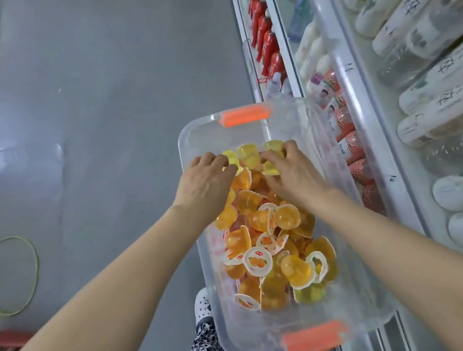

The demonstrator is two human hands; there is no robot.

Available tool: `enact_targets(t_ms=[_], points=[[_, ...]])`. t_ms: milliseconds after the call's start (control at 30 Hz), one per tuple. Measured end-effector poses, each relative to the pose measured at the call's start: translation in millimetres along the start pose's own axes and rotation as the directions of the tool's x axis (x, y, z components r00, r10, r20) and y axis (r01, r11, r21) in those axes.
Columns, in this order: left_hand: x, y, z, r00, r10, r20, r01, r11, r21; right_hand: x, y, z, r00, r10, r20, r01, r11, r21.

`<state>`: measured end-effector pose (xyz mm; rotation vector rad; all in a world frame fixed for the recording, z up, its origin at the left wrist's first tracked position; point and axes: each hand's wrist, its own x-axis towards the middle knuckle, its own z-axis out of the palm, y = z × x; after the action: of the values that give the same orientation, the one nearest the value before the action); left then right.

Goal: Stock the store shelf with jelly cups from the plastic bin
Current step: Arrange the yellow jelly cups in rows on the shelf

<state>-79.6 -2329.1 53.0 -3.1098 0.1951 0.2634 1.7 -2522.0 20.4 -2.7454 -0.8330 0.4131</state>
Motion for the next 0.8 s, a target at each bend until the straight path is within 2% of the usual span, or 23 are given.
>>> enact_targets(t_ms=[133, 233, 467, 533, 633, 800], points=[[34, 5, -2, 0.992, 0.066, 0.104, -0.072, 0.996, 0.056, -37, 1, -7, 0.998, 0.043, 0.040, -0.045, 0.997, 0.064], [58, 5, 6, 0.968, 0.114, 0.222, -0.159, 0.968, 0.193, -54, 8, -3, 0.989, 0.091, 0.113, -0.097, 0.994, 0.047], [68, 6, 12, 0.929, 0.083, 0.362, -0.245, 0.868, 0.431, -72, 7, -6, 0.977, 0.094, 0.192, -0.109, 0.992, 0.070], [62, 6, 12, 0.913, 0.061, 0.403, -0.248, 0.868, 0.431, -80, 4, -11, 0.976, 0.101, 0.195, -0.115, 0.991, 0.063], [59, 6, 11, 0.913, 0.062, 0.403, -0.228, 0.897, 0.378, -95, -3, -19, 0.986, 0.129, 0.102, -0.132, 0.991, 0.019], [44, 11, -6, 0.946, 0.084, 0.314, -0.137, 0.979, 0.150, -133, -18, -36, 0.976, 0.212, -0.058, -0.210, 0.977, 0.040]])
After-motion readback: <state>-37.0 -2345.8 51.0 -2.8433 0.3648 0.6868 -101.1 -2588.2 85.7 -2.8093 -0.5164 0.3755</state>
